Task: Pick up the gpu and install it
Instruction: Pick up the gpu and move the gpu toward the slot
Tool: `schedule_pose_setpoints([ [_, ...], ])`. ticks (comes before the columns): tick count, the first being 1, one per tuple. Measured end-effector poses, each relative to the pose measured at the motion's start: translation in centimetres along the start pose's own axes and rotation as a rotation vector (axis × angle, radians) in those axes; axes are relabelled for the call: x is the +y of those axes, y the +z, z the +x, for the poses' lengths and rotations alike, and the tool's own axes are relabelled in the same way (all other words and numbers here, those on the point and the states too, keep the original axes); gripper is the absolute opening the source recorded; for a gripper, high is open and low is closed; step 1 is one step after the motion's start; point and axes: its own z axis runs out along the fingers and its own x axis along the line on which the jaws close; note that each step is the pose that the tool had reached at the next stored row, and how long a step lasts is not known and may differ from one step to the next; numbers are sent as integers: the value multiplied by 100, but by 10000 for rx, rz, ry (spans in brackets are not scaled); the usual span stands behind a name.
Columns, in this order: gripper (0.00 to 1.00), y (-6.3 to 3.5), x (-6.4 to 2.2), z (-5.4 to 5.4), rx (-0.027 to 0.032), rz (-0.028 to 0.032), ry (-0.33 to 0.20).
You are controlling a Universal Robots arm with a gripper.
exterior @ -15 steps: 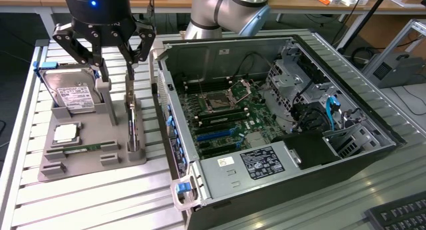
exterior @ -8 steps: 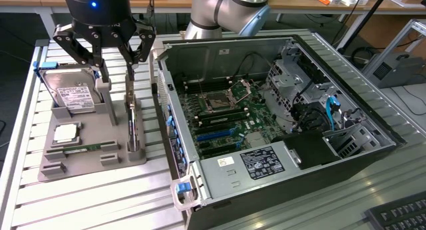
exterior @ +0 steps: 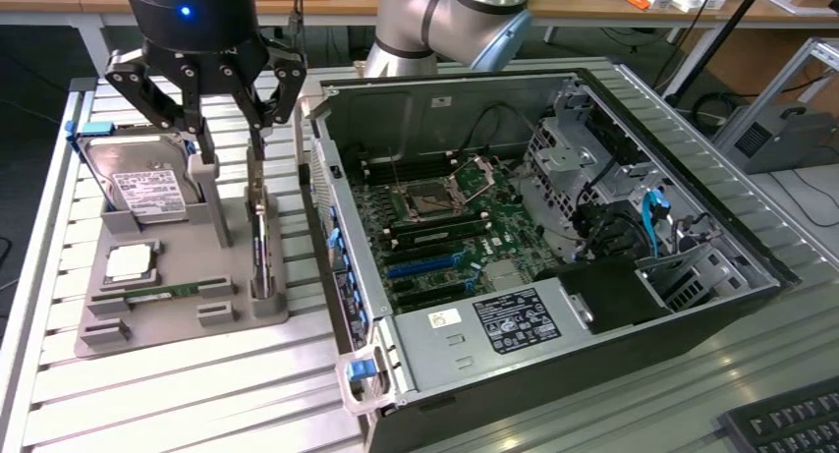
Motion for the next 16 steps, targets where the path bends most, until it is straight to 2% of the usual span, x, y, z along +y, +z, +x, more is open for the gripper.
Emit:
schedule_pose_setpoints([
  [15,48,30,-15,0,0,-1,0],
  [16,48,102,-32,1,0,0,0],
])
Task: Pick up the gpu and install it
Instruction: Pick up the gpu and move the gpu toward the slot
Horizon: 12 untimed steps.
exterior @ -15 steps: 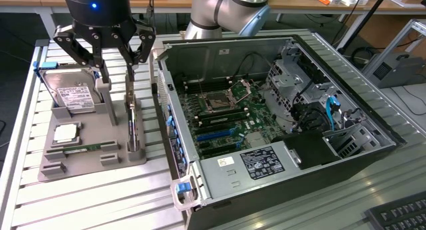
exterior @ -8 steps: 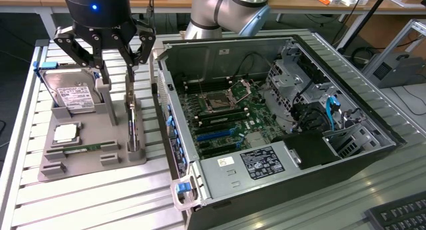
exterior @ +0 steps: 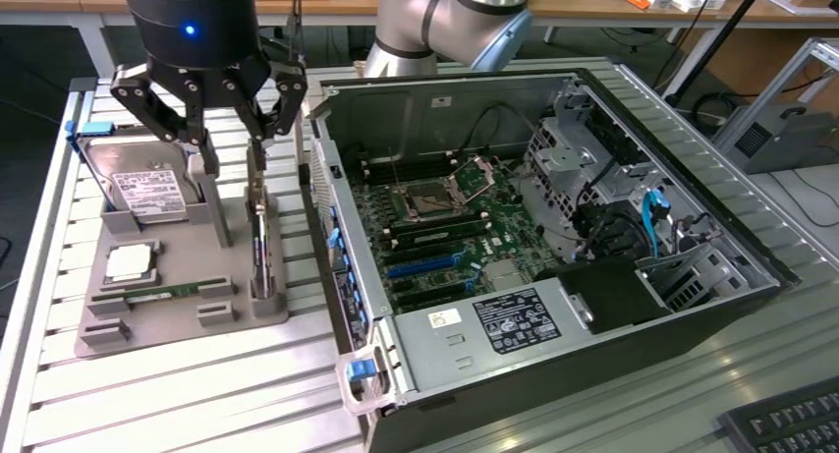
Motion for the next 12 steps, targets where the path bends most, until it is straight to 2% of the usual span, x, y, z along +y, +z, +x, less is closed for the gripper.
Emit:
schedule_pose_setpoints([
  [1,48,53,-22,0,0,0,0],
  [12,48,71,-28,0,0,-3,0],
])
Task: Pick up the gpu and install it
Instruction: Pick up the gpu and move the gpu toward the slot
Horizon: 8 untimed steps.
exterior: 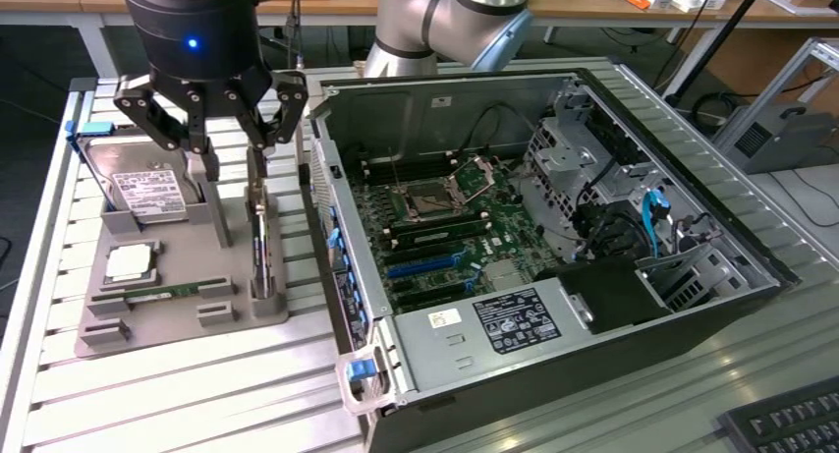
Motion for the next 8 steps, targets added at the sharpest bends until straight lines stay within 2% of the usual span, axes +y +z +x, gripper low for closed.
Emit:
schedule_pose_setpoints([
  [8,48,45,-11,0,0,0,-1],
])
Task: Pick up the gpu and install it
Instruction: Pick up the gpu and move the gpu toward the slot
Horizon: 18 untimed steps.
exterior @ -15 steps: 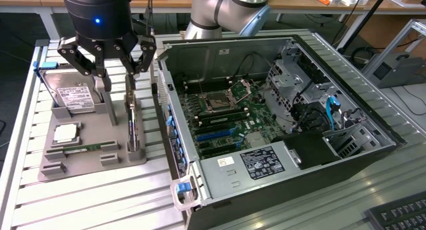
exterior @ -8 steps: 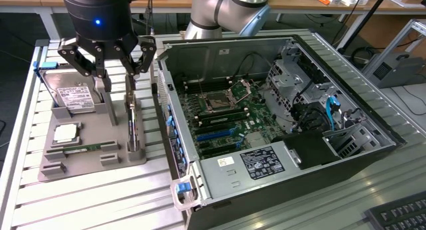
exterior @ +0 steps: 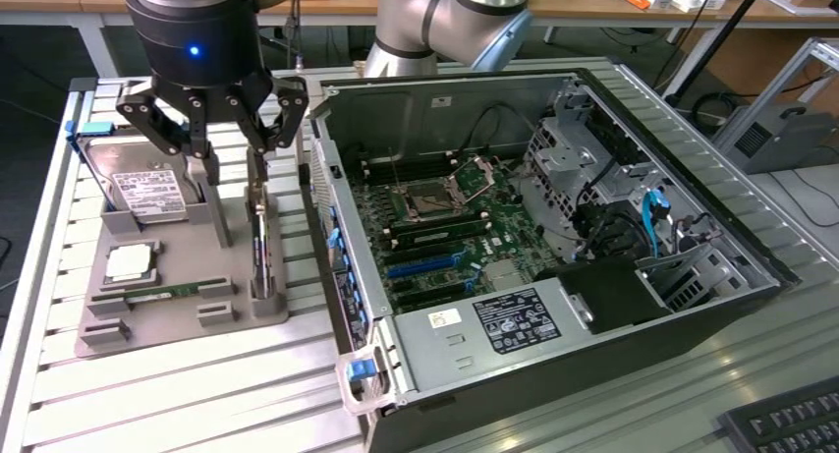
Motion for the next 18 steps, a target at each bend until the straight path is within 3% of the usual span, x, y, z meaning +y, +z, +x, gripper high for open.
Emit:
schedule_pose_setpoints([
  [18,48,59,-5,-17,0,0,0],
])
